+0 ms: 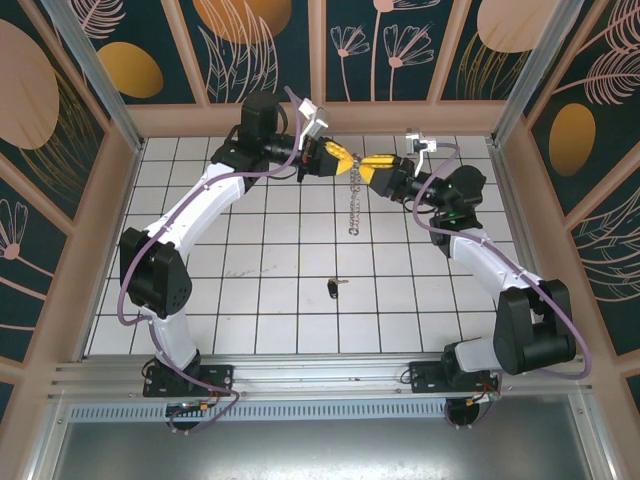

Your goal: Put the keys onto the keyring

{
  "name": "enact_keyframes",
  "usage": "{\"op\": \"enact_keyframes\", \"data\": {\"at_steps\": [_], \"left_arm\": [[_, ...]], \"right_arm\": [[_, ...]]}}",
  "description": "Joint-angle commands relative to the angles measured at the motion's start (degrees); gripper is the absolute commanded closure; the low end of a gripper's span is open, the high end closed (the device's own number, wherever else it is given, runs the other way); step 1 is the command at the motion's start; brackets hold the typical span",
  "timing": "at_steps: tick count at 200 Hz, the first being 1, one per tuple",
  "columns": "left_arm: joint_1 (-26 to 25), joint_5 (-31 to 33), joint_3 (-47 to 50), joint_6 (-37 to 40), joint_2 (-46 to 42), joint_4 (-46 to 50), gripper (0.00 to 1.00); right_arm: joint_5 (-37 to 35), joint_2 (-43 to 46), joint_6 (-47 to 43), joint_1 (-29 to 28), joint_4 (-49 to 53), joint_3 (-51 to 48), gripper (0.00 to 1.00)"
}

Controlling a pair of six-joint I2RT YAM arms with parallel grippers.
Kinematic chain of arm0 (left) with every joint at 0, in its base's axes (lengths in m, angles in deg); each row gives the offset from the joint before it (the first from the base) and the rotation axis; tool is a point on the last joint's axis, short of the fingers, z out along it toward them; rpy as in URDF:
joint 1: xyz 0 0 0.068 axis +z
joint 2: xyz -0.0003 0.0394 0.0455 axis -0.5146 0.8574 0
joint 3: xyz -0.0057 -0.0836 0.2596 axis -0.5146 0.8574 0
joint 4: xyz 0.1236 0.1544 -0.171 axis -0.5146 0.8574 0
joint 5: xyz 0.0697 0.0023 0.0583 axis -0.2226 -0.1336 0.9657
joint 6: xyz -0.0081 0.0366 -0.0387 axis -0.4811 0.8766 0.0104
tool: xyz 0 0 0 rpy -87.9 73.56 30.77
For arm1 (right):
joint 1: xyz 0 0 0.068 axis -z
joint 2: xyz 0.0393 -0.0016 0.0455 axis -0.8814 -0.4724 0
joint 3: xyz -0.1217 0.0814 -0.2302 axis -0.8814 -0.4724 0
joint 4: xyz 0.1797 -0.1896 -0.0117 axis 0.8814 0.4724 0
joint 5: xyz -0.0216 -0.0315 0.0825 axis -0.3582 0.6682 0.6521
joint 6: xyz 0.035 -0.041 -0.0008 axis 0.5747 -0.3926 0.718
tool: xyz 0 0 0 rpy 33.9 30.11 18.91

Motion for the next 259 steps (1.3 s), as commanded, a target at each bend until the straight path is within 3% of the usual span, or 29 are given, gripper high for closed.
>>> {"op": "enact_keyframes", "data": {"at_steps": [1, 45, 93, 129, 157, 194, 259], "left_arm": [[0.2, -1.7, 0.3, -0.7, -1.9, -2.8, 1.00], [0.2, -1.9, 0.5, -0.7, -2.1, -2.9, 1.00], [0.1, -2.2, 0.5, -1.1, -2.1, -3.5, 1.00], [0.1, -1.2, 1.8, -4.1, -2.6, -6.8, 1.00], [0.3, 5.1, 5.1, -7.2, -4.9, -11.5, 0.68], [2.4, 11.5, 12.6, -19.3, -7.0, -27.4, 0.60], [2.6, 12.1, 18.8, -46.6, -4.2, -58.3, 0.64]], "right_arm": [[0.1, 0.0, -0.8, -1.0, -2.6, 2.1, 0.65], [0.1, -0.8, -0.9, -1.4, -2.5, 2.9, 0.75], [0.3, -1.5, -1.6, -1.5, -1.7, 3.5, 1.00], [-0.2, -1.6, -2.7, -1.4, -1.6, 3.2, 1.00], [-0.8, -1.2, -0.8, 0.0, -5.7, 1.8, 1.00], [-2.1, -0.4, 2.9, 1.3, -13.5, 0.0, 1.00], [-8.6, -4.4, 12.4, 1.3, -31.8, -0.6, 1.00]]}}
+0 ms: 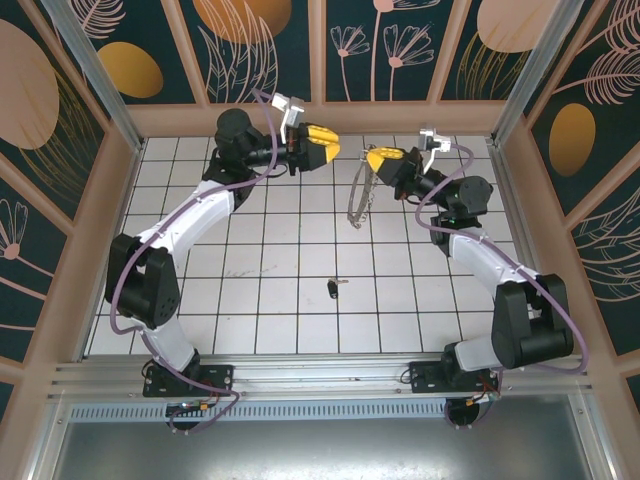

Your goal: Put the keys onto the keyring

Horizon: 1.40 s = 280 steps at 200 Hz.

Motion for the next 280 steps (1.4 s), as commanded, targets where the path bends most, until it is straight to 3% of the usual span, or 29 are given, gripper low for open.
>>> {"op": "enact_keyframes", "data": {"at_steps": [1, 46, 146, 280], "left_arm": [[-0.2, 1.5, 2.1, -15.4, 1.3, -19.4, 0.64], [-0.8, 5.3, 3.3, -28.2, 3.8, -32.1, 0.69], [-4.2, 9.2, 3.2, -39.0, 8.7, -44.0, 0.74], [-5.5, 9.8, 0.5, -40.7, 10.9, -45.4, 0.74]], "right_arm": [[-4.5, -2.3, 5.6, 0.0, -14.3, 0.0, 1.00], [-9.1, -7.1, 10.5, -0.9, -23.5, 1.6, 1.00], [-14.3, -9.4, 8.4, -4.6, -24.0, 5.7, 1.00], [-14.3, -10.6, 9.2, -5.3, -23.9, 6.2, 1.00]]}}
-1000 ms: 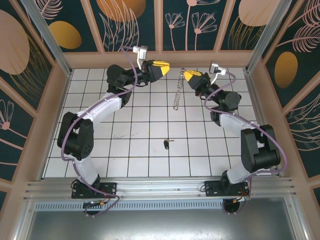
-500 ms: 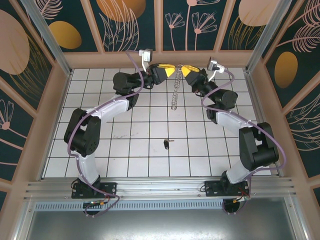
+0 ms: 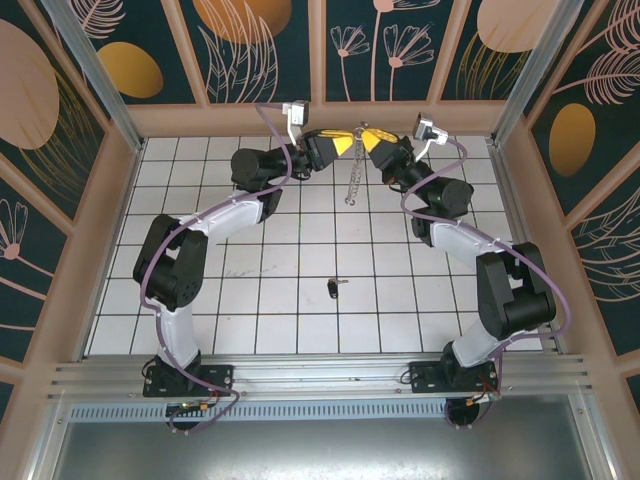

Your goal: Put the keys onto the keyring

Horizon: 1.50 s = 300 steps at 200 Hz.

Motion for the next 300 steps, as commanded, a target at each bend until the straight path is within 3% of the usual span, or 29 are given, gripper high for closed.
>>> {"op": "enact_keyframes", "data": {"at_steps": [1, 139, 214, 268, 300], "left_arm": [[-0.4, 0.5, -2.2, -0.7, 0.7, -3.0, 0.74], [-0.5, 1.6, -3.7, 1.1, 2.1, -0.7, 0.65], [-0.5, 1.2, -3.1, 1.7, 1.8, -0.4, 0.81], [-0.5, 0.4, -3.7, 2.3, 2.0, 0.7, 0.82], [-0.6, 0.0, -4.1, 2.4, 2.3, 0.9, 0.91]], "right_arm": [[-0.6, -0.4, 0.7, -0.5, -8.8, 1.8, 1.00], [0.8, -1.1, 1.1, -1.1, -8.7, 1.9, 1.00], [0.6, -1.2, 1.1, -1.0, -8.5, 1.4, 1.00], [1.0, -1.6, 1.4, -1.0, -8.5, 1.3, 1.00], [1.1, -1.8, 1.4, -1.0, -8.5, 1.4, 1.00]]}}
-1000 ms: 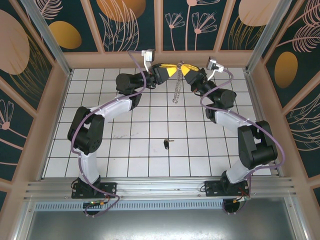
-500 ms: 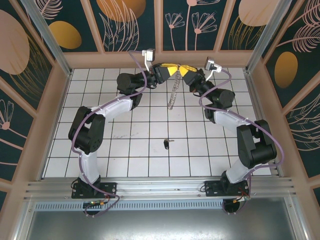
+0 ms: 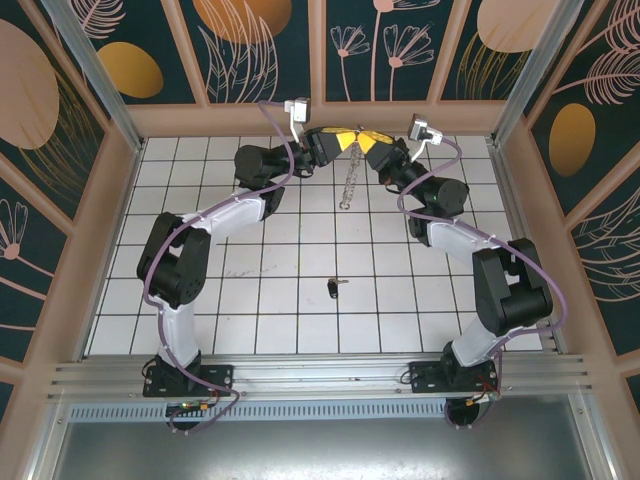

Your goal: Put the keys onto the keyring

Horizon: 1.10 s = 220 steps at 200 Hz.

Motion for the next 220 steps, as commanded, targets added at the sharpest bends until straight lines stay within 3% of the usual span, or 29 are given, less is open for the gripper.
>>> {"op": "enact_keyframes", "data": {"at_steps": [1, 24, 53, 75, 90, 121, 146, 167, 197, 220], "left_arm": [[-0.3, -1.3, -2.1, 1.0, 0.8, -1.0, 0.91], [-0.5, -2.6, -2.2, 1.9, 0.7, -0.5, 1.00], [-0.7, -4.5, -1.9, 7.7, -0.9, 4.2, 1.00], [-0.7, -5.1, -1.8, 21.4, -4.4, 17.3, 1.00], [-0.7, -3.5, -0.9, 31.8, -7.1, 25.7, 1.00], [-0.6, -2.5, -0.7, 45.8, -9.8, 34.8, 1.00], [-0.6, -3.3, -0.7, 51.2, -10.4, 36.5, 1.00], [-0.6, -3.8, -0.1, 54.3, -10.9, 36.2, 1.00], [-0.6, -4.6, 0.3, 58.9, -11.7, 36.7, 1.00], [-0.6, -6.5, 0.0, 61.1, -12.1, 36.8, 1.00]], "right_arm": [[0.7, -0.2, 0.3, -0.3, -8.2, 1.2, 1.00], [0.9, -0.6, 0.6, -0.3, -8.2, 1.5, 1.00], [1.2, -0.4, 1.5, 0.2, -7.3, 1.6, 1.00], [0.8, 2.1, 3.2, 3.5, -6.1, -0.9, 0.68], [0.6, 5.0, 3.2, 6.0, -3.1, -3.4, 0.61], [0.4, 11.4, -1.4, 9.6, 13.3, -5.1, 0.57], [-1.4, 16.2, -8.4, 10.6, 29.7, -4.7, 0.57], [-3.7, 19.9, -12.4, 11.0, 37.8, -5.7, 0.49], [-3.0, 22.8, -16.9, 10.9, 43.8, -7.3, 0.48], [-0.9, 24.3, -17.8, 10.9, 42.4, -10.3, 0.49]]}}
